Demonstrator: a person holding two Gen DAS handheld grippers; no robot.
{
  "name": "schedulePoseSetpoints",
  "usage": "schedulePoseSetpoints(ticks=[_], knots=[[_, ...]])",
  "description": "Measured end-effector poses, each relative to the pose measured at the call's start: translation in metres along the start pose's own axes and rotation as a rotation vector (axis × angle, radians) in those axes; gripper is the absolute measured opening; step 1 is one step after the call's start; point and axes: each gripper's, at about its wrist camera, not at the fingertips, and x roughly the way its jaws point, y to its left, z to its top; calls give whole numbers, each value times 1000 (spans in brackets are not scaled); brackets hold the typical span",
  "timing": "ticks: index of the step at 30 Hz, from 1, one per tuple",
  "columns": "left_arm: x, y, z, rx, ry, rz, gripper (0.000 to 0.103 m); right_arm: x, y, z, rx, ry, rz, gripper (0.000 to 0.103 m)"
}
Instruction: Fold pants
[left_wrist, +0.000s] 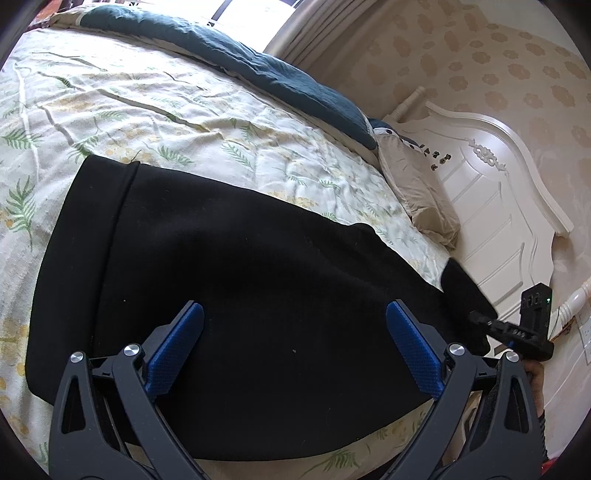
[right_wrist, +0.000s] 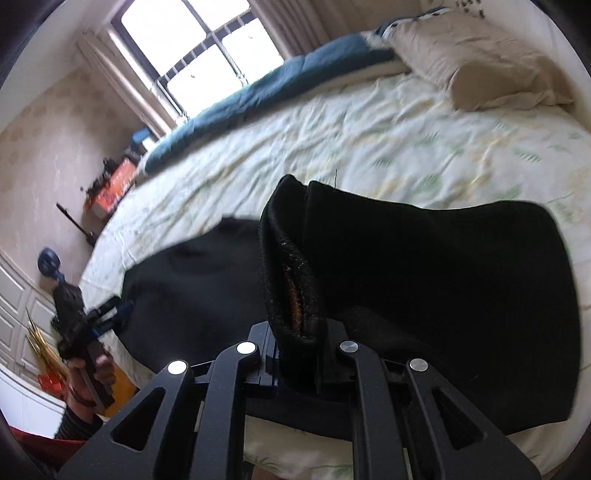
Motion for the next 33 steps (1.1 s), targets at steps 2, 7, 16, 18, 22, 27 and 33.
schedulePoseSetpoints(ticks=[2, 7, 16, 18, 22, 27, 33], knots=[[0, 0, 0, 3, -2, -1, 99, 10, 7, -5, -13, 17, -23, 13], [1, 1, 0, 6, -6, -4, 99, 25, 27, -14, -79, 45, -145, 13], [1, 1, -1, 6, -6, -4, 99, 38, 43, -23, -145, 54, -247, 14], [1, 1, -1, 7, -6, -4, 99, 40, 47, -25, -161, 56, -262, 14], [2, 2, 0, 7, -6, -4, 99, 41, 52, -27, -175, 55, -284, 14], [2, 2, 0, 8, -7, -4, 99, 42, 56, -28, -173, 46, -286, 14], [1, 2, 1, 10, -7, -7, 99, 44, 64, -29, -178, 40, -278, 16]])
